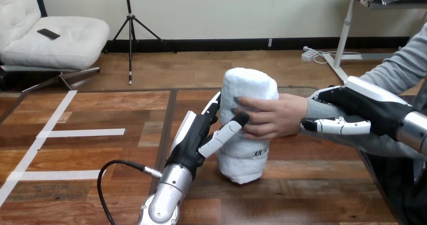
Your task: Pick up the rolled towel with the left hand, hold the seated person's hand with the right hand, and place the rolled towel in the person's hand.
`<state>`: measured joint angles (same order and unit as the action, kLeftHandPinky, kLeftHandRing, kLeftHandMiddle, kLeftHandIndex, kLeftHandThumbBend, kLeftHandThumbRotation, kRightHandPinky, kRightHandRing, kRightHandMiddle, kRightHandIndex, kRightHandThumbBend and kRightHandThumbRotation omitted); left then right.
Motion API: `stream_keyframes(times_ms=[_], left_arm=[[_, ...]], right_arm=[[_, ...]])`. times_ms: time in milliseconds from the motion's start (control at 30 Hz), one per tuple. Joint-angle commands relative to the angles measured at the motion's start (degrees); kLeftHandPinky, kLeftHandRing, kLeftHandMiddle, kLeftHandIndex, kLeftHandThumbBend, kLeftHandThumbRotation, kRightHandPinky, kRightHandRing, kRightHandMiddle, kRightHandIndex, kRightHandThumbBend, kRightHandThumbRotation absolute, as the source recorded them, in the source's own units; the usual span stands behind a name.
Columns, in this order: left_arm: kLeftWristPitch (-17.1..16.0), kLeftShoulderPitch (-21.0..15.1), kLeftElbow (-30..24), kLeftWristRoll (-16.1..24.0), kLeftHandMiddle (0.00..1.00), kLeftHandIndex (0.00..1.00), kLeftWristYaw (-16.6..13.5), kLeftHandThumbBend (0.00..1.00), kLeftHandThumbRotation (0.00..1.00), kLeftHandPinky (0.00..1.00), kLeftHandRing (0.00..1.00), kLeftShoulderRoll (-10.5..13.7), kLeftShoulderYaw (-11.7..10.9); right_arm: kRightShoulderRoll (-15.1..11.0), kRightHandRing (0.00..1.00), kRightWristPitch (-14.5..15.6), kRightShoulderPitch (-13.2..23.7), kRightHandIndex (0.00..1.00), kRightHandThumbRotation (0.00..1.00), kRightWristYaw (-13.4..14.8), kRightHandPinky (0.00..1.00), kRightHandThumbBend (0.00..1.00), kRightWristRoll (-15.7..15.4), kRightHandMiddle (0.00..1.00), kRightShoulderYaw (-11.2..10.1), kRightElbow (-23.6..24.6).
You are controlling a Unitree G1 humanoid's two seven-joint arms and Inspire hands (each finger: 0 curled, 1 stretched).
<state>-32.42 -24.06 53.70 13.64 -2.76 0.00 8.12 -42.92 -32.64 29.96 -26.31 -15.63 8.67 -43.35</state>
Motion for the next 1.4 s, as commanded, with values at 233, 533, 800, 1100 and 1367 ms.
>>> stream_keyframes(times_ms=[233, 533, 800, 1100, 1367], left_arm=[[-1.5, 0.3, -4.1, 0.5, 0.96, 0.95, -2.2, 1.0, 0.99, 0.92, 0.96, 1.2, -0.3], [-2.0, 1.7, -5.7, -0.1, 0.96, 0.94, -2.3, 0.98, 1.0, 0.92, 0.96, 1.3, -0.5], [-2.3, 3.6, -8.2, -0.3, 0.95, 0.94, -2.5, 0.95, 1.0, 0.93, 0.96, 1.5, -0.7], [-2.4, 6.8, -13.0, -0.3, 0.94, 0.92, -3.0, 0.92, 1.0, 0.93, 0.95, 2.2, -1.0], [-2.7, 10.8, -19.0, -1.5, 0.93, 0.91, -2.4, 0.9, 1.0, 0.91, 0.93, 2.9, -1.9]], right_arm=[[-0.2, 0.76, 0.3, 4.4, 0.77, 0.92, 0.8, 0.67, 0.79, -0.4, 0.77, -1.0, 2.8], [-0.1, 0.79, 1.2, 3.7, 0.8, 0.99, 1.6, 0.69, 0.85, -0.6, 0.8, -1.3, 3.9], [0.2, 0.81, 2.4, 3.3, 0.82, 1.0, 1.3, 0.71, 0.89, 0.1, 0.81, -1.7, 4.9], [0.8, 0.82, 5.0, 2.0, 0.83, 1.0, 0.5, 0.73, 0.86, 2.5, 0.83, -2.7, 8.0], [1.2, 0.84, 6.8, -0.1, 0.83, 1.0, 1.5, 0.75, 0.88, 4.1, 0.84, -3.6, 12.2]])
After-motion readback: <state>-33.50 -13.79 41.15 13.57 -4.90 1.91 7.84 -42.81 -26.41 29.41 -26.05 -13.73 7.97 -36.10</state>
